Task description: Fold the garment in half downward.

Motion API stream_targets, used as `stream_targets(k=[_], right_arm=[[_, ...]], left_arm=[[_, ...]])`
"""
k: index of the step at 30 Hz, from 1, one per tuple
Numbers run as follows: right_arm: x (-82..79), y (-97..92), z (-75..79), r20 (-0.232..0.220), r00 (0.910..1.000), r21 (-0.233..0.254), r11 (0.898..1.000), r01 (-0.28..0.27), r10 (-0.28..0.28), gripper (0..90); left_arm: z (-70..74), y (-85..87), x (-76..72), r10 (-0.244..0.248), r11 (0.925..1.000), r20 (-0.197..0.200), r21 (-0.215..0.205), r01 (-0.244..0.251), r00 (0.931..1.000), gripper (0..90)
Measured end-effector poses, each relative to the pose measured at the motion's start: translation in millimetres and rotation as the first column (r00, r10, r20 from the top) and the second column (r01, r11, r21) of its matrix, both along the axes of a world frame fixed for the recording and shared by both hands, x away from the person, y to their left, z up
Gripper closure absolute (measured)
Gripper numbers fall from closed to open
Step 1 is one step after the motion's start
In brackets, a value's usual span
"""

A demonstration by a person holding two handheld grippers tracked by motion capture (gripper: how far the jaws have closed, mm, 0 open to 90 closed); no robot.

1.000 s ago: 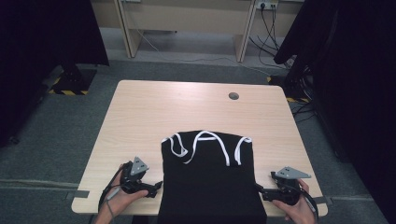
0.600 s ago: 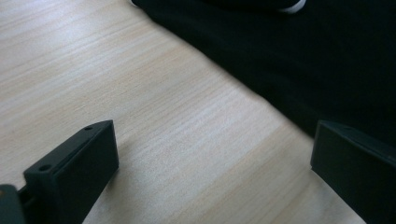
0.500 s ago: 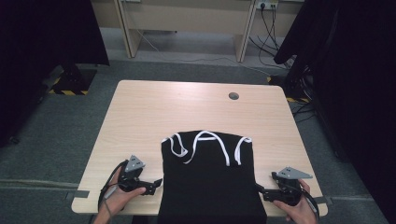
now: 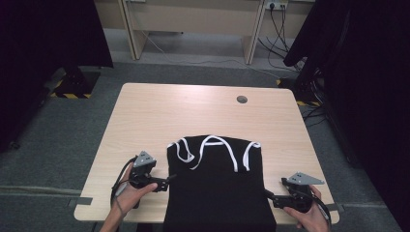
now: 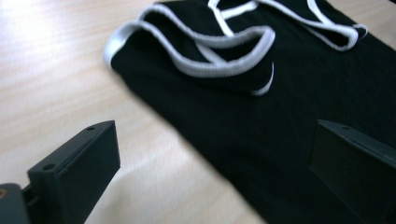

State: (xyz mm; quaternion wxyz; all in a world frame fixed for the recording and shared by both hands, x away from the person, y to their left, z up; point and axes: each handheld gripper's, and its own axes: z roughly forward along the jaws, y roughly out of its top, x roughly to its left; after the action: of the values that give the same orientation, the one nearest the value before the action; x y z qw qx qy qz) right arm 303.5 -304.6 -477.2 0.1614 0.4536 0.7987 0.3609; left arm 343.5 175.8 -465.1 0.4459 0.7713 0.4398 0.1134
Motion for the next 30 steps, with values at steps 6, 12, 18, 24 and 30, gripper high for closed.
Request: stream_targets(k=[6,12,18,24,30], right_arm=[[-0.4,0.5,-0.1,0.001,1.0000,-0.001,1.000,-0.008,0.008,16.3],[-0.3,1.7,-0.3,0.003,0.9999,-0.006,1.000,-0.015,0.015,16.2],[-0.5,2.2,-0.6,0.005,0.9998,-0.007,1.000,-0.020,0.020,16.1],[-0.5,3.1,-0.7,0.006,0.9997,-0.009,1.000,-0.023,0.023,15.9],[-0.5,3.5,-0.7,0.008,0.9996,-0.014,0.999,-0.029,0.029,15.9]], left_arm=[[4.3,-8.7,25.4,0.020,0.9996,-0.015,-0.020,-0.020,0.9997,0.9],[7.3,-18.8,50.7,0.048,0.9989,-0.032,-0.002,-0.048,0.9984,0.9],[5.1,-24.6,66.2,0.071,0.9974,-0.053,0.014,-0.070,0.9961,0.9],[1.6,-31.1,75.6,0.078,0.9966,-0.064,0.032,-0.076,0.9949,1.2],[1.2,-37.4,84.3,0.088,0.9954,-0.063,0.045,-0.085,0.9941,1.6]])
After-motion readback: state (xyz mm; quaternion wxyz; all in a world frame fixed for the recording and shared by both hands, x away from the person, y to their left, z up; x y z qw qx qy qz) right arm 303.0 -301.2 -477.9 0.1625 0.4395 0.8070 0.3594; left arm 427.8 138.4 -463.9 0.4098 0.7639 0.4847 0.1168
